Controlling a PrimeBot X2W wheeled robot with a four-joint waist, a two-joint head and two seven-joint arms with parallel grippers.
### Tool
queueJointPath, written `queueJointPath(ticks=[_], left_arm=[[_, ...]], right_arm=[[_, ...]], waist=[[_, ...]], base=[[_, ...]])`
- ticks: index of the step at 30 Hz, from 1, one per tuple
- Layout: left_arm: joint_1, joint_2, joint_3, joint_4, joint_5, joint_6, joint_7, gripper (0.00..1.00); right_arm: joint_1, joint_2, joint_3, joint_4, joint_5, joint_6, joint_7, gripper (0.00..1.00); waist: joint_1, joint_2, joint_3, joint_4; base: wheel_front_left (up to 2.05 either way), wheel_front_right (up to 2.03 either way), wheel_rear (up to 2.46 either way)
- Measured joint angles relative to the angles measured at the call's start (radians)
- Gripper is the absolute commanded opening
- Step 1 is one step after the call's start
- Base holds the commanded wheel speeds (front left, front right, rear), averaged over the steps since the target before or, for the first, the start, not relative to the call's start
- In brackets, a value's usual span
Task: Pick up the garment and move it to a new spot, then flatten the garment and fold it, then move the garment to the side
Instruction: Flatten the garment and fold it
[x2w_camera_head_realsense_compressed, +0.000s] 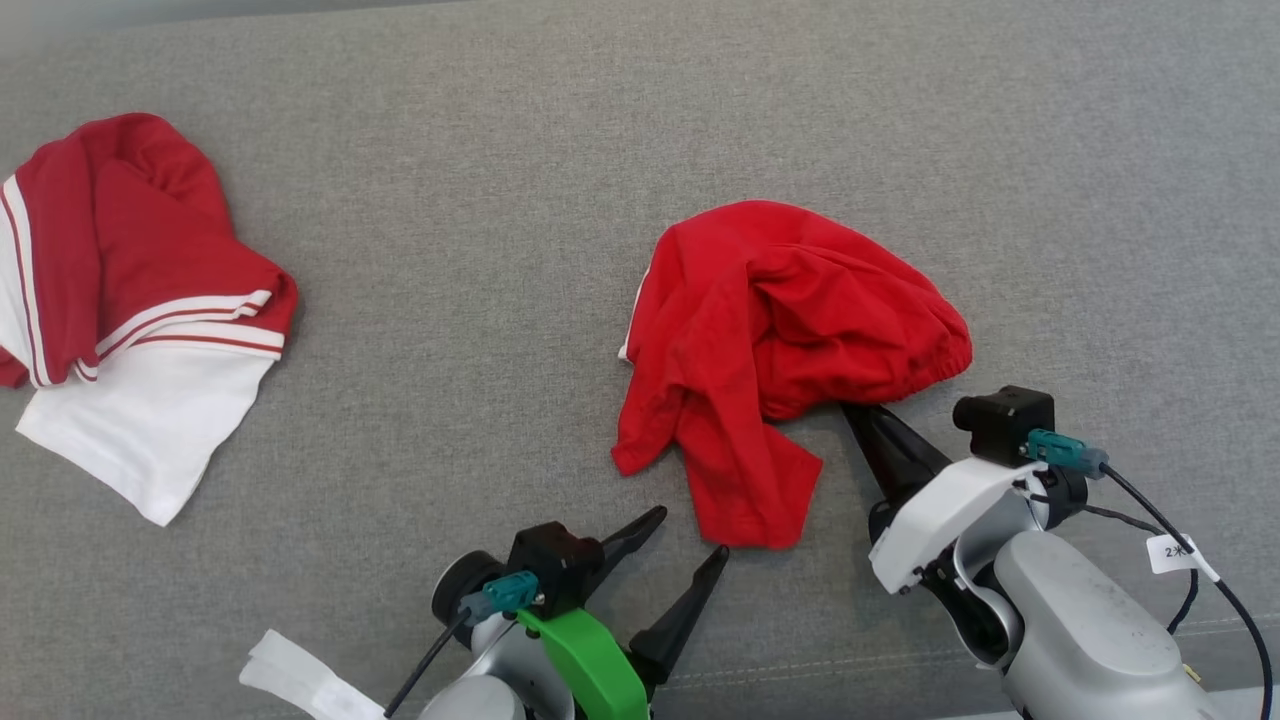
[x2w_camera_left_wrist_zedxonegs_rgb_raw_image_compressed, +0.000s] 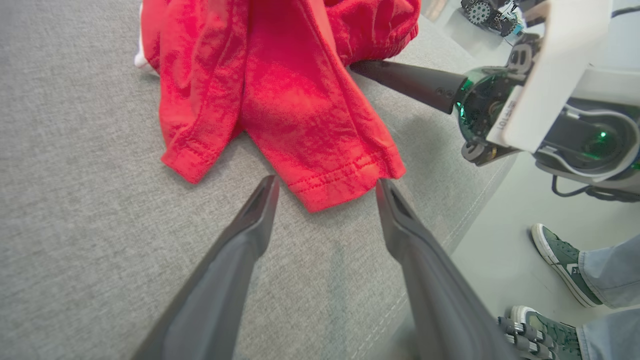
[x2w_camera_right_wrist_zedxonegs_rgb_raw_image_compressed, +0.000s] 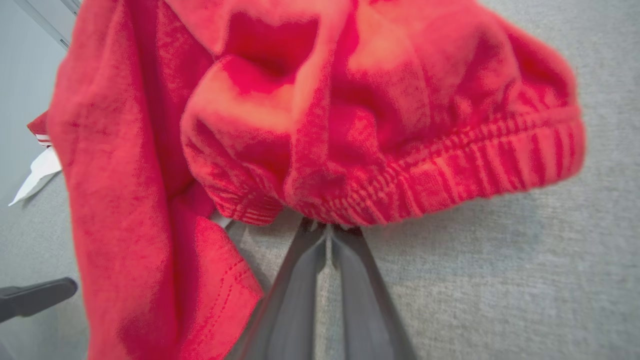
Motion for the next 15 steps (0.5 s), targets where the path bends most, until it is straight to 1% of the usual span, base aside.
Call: queueJointPath(ticks=[3,6,9,15], left_arm=[[-0.004,0.005,-0.014,0.026,-0.004,0.0,0.009,1.0],[-0.024,0.012,-0.035,0.048,0.002,0.0,0.008,1.0],[-0.051,0.025,-0.058,0.06,0.032,0.0,0.006,1.0],[-0.097,0.022,-0.107,0.116,0.075,0.0,-0.002,1.0]], right_arm=[[-0.011,-0.005,0.007,0.0,0.01,0.0,-0.01,0.0],[-0.017,-0.024,0.008,-0.002,0.016,0.0,-0.017,0.0],[-0.032,-0.038,0.01,-0.005,0.023,0.0,-0.019,0.0],[-0.049,-0.053,0.025,-0.007,0.039,0.0,-0.026,0.0]], waist=[[0.0,0.0,-0.006,-0.012],[0.0,0.0,-0.014,-0.026],[0.0,0.0,-0.017,-0.041],[0.0,0.0,-0.012,-0.068]], base=[[0.0,0.0,0.0],[0.0,0.0,0.0],[0.0,0.0,0.0],[0.0,0.0,0.0]])
